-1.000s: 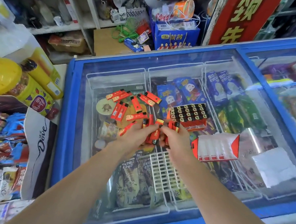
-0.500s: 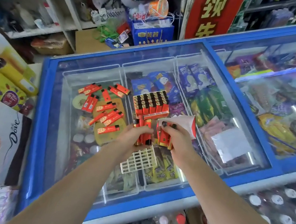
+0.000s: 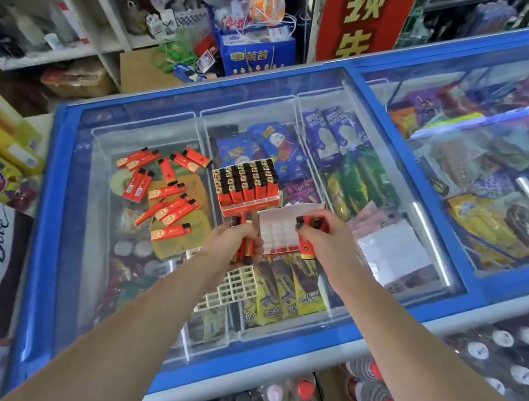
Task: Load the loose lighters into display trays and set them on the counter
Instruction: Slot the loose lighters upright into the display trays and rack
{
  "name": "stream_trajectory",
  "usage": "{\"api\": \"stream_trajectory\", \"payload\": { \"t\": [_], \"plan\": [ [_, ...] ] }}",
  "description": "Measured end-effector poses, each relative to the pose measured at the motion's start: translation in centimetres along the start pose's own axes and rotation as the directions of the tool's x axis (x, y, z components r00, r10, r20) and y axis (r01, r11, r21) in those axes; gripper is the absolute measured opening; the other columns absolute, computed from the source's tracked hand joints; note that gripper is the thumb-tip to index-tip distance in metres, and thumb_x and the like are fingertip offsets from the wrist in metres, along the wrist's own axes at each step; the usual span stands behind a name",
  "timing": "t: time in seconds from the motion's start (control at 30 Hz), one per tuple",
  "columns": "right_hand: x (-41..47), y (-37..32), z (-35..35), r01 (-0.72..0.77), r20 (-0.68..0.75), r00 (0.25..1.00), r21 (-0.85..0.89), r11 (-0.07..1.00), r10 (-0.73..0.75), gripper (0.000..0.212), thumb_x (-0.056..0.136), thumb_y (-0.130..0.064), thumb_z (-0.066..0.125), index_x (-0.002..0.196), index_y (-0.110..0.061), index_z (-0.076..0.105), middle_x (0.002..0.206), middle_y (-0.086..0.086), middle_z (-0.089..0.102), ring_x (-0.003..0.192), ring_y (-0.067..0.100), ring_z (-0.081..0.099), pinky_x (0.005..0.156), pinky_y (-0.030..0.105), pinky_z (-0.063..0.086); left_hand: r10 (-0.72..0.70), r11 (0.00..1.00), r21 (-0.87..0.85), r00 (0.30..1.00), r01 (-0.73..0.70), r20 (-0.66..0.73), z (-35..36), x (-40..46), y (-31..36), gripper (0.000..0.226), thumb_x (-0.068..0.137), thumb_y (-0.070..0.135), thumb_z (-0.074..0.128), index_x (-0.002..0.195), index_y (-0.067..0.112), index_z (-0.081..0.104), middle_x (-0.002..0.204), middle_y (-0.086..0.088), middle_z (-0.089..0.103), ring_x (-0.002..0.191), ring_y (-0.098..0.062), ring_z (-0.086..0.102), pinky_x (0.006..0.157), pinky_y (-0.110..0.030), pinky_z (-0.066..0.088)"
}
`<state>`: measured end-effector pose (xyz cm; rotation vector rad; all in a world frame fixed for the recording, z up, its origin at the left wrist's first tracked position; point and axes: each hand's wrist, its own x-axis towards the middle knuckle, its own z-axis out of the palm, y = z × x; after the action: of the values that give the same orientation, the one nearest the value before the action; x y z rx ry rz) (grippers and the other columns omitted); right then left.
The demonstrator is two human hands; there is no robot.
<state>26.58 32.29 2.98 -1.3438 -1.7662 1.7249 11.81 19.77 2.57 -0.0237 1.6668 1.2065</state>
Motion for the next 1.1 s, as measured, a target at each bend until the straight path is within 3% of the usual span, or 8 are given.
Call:
{"api": "stream_trajectory", "payload": {
  "t": [0.17,0.27,0.37,0.5,0.67,0.8,0.97,1.1],
  "plan": [
    [1.0,-0.6,1.1,0.213,0.039,0.977,-0.290,0.933,-0.210,0.017,0.084,-0.007,0.074,0.088,-0.022,0.066,0.085,-0.007,0.068,0.078,0.003,0.061,0.062,0.011,0.043,0.112,0.980,0.177,0.985,-0.087,-0.132,-0.6,1.0,0.6,0.018,0.077,0.010,0.068,0.095,0.010,0.064,0.064,-0.003,0.069,0.059,-0.020,0.063,0.062,-0.033,0.055],
    [1.7,-1.0,1.7,0.368,0.127,0.930,-0.391,0.844,-0.346,0.015,0.087,-0.002,0.069,0.087,-0.017,0.066,0.083,-0.006,0.066,0.077,0.006,0.059,0.070,0.021,0.048,0.217,0.940,0.294,0.967,-0.171,-0.133,-0.6,1.7,1.0,0.018,0.077,0.019,0.072,0.090,0.022,0.059,0.057,0.003,0.065,0.055,-0.018,0.060,0.060,-0.034,0.053],
    [2.5,-1.1,2.3,0.437,0.164,0.898,-0.438,0.785,-0.408,0.017,0.084,0.002,0.067,0.093,-0.012,0.068,0.096,0.002,0.061,0.082,0.014,0.058,0.077,0.026,0.048,0.280,0.911,0.352,0.950,-0.216,-0.141,-0.4,2.2,1.3,0.019,0.078,0.035,0.074,0.090,0.026,0.061,0.066,0.003,0.070,0.059,-0.016,0.063,0.066,-0.039,0.057],
    [3.2,-0.5,2.8,0.514,0.236,0.856,-0.465,0.720,-0.459,0.021,0.085,0.005,0.064,0.102,-0.007,0.069,0.102,0.005,0.064,0.091,0.018,0.061,0.081,0.034,0.050,0.285,0.876,0.430,0.954,-0.221,-0.090,-0.2,2.4,1.6,0.051,0.075,0.057,0.078,0.105,0.019,0.063,0.084,0.000,0.075,0.070,-0.015,0.068,0.066,-0.035,0.055],
    [3.6,0.3,3.7,0.542,0.261,0.839,-0.472,0.695,-0.477,0.018,0.088,0.002,0.065,0.103,-0.006,0.069,0.104,0.005,0.065,0.091,0.020,0.062,0.078,0.040,0.053,0.292,0.876,0.425,0.952,-0.229,-0.090,0.1,3.0,1.5,0.017,0.084,0.032,0.078,0.089,0.023,0.065,0.073,0.000,0.072,0.065,-0.014,0.066,0.068,-0.034,0.057],
    [3.7,0.6,4.1,0.573,0.274,0.819,-0.450,0.685,-0.505,0.021,0.086,0.004,0.065,0.103,-0.008,0.070,0.103,0.002,0.067,0.089,0.018,0.063,0.075,0.033,0.052,0.239,0.925,0.323,0.968,-0.201,-0.081,0.1,3.2,1.5,0.020,0.082,0.018,0.080,0.097,0.017,0.068,0.081,-0.007,0.073,0.069,-0.017,0.068,0.067,-0.031,0.058],
    [3.6,0.1,4.2,0.634,0.331,0.770,-0.499,0.591,-0.546,0.030,0.080,0.007,0.067,0.105,-0.008,0.072,0.103,0.003,0.069,0.085,0.021,0.066,0.068,0.036,0.055,0.221,0.941,0.276,0.974,-0.198,-0.054,-0.2,3.4,1.1,0.023,0.081,0.018,0.082,0.098,0.019,0.066,0.078,-0.007,0.072,0.067,-0.018,0.065,0.064,-0.032,0.053],
    [3.5,0.1,3.7,0.674,0.422,0.727,-0.592,0.442,-0.542,0.031,0.083,0.001,0.068,0.113,-0.008,0.069,0.108,0.005,0.067,0.087,0.028,0.069,0.064,0.040,0.056,0.117,0.990,0.083,0.992,-0.112,-0.049,-0.7,3.4,1.2,0.029,0.081,0.012,0.080,0.108,0.014,0.068,0.098,-0.015,0.076,0.087,-0.027,0.070,0.090,-0.049,0.058]
  ]
}}
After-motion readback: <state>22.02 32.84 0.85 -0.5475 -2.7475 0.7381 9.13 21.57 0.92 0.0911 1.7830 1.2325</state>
